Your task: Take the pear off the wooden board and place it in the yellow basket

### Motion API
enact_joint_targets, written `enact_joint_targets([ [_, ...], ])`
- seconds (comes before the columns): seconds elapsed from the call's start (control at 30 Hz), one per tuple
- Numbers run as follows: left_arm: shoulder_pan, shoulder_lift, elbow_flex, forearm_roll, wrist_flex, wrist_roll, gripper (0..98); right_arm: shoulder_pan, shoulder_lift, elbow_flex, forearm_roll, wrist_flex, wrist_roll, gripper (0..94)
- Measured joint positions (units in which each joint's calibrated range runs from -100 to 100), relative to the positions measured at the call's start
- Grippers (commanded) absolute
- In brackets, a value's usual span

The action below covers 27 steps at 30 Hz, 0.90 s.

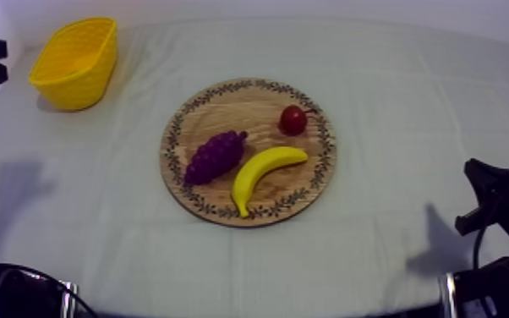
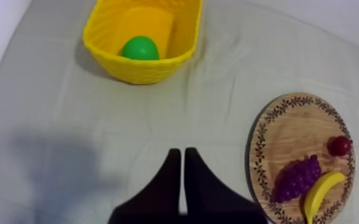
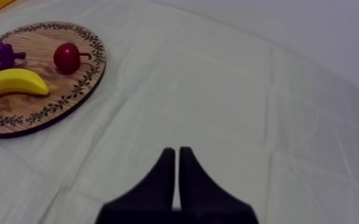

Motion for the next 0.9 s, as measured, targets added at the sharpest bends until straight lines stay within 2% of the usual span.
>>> enact_joint_targets([
  [0.13, 0.77, -7.92, 6.40, 2.12, -3.49, -5.47, 0.0, 0.00, 0.00, 0.00, 0.00, 0.00, -0.03, 0.4],
  [0.27, 1.98, -15.92, 14.09, 1.99, -8.93, -9.95, 0.0, 0.00, 0.00, 0.00, 0.00, 0.00, -0.03, 0.4],
  [0.4, 3.00, -24.63, 23.60, 1.50, -16.37, -11.97, 0.0, -0.07, 0.00, 0.00, 0.00, 0.00, -0.03, 0.4],
  [0.57, 3.20, -36.26, 37.65, -0.35, -26.08, -10.69, 0.0, -0.07, 0.00, 0.00, 0.00, 0.00, -0.03, 0.4],
  [0.63, 3.20, -40.58, 42.88, -1.29, -27.59, -9.05, 0.0, -0.07, 0.00, 0.00, 0.00, 0.00, -0.03, 0.4],
  [0.73, 2.63, -46.81, 50.15, -1.41, -27.51, -6.68, 0.0, -0.07, 0.00, 0.00, 0.00, 0.00, -0.03, 0.4],
  [0.9, 1.95, -55.73, 57.70, -1.65, -30.58, -6.15, 0.0, -0.07, 0.00, 0.00, 0.00, 0.00, -0.03, 0.4],
])
